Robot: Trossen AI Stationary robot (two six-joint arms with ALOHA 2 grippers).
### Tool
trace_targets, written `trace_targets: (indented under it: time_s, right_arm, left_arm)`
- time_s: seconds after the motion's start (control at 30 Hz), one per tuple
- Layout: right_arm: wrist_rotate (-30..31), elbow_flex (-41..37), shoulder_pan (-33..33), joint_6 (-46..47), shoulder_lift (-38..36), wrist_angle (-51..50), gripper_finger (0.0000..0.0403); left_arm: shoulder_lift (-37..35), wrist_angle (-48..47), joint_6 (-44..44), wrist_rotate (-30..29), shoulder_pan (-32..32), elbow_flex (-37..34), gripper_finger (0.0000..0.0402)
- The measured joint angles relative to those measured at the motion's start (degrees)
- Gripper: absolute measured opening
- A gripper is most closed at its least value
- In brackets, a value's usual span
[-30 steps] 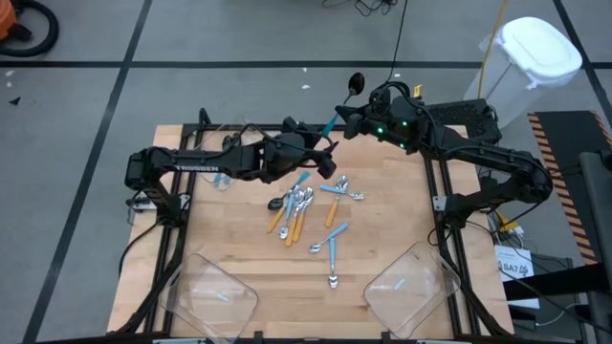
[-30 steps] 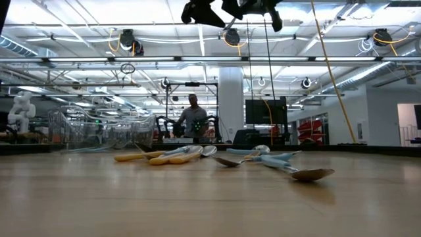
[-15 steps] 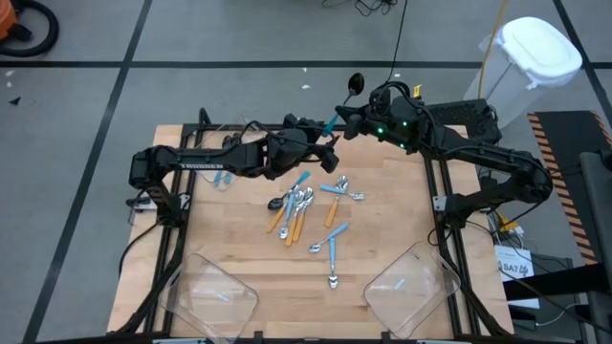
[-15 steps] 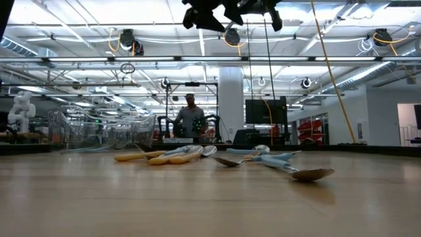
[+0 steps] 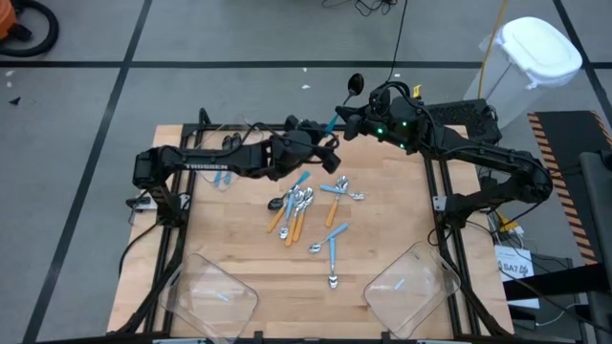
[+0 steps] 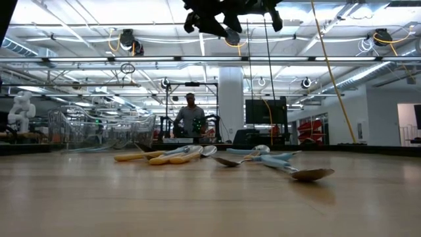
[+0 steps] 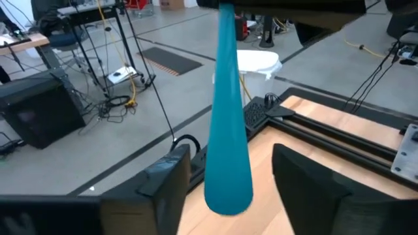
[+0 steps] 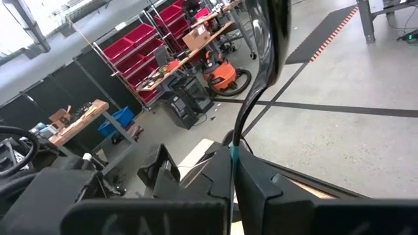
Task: Sort silverware by color (type)
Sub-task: Put the blue spoon into the top left transparent bin
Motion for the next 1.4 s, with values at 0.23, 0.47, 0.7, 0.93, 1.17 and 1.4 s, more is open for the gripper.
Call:
trace_targets:
  time_s: [0.23, 0.47, 0.7, 0.93, 1.17, 1.4]
  right_arm:
    - [0.1, 0.0, 0.0, -0.5, 0.0, -0.4, 0.0001]
    - [0.0, 0.0, 0.5, 0.0, 0.9, -0.5, 0.0000]
    - [0.1, 0.0, 0.8, -0.4, 0.9, -0.4, 0.0002]
    - [-0.2, 0.0, 0.8, -1.3, 0.9, -0.7, 0.0003]
    - [-0.2, 0.0, 0.8, -0.8, 0.9, -1.7, 0.0003]
    - [-0.2, 0.0, 0.8, -0.7, 0.9, -1.9, 0.0003]
  left_arm:
    - [0.0, 0.2, 0.2, 0.0, 0.1, 0.0, 0.0153]
    - [0.0, 0.0, 0.2, 0.3, 0.2, 0.0, 0.0116]
    - [0.0, -0.5, -1.0, 0.5, 0.3, 0.0, 0.0076]
    - [0.0, -0.5, -2.4, 1.0, 0.2, 0.0, 0.0116]
    - [0.0, -0.5, -2.7, 1.0, 0.2, 0.0, 0.0128]
    - [0.0, -0.5, -2.1, 1.0, 0.2, 0.0, 0.0098]
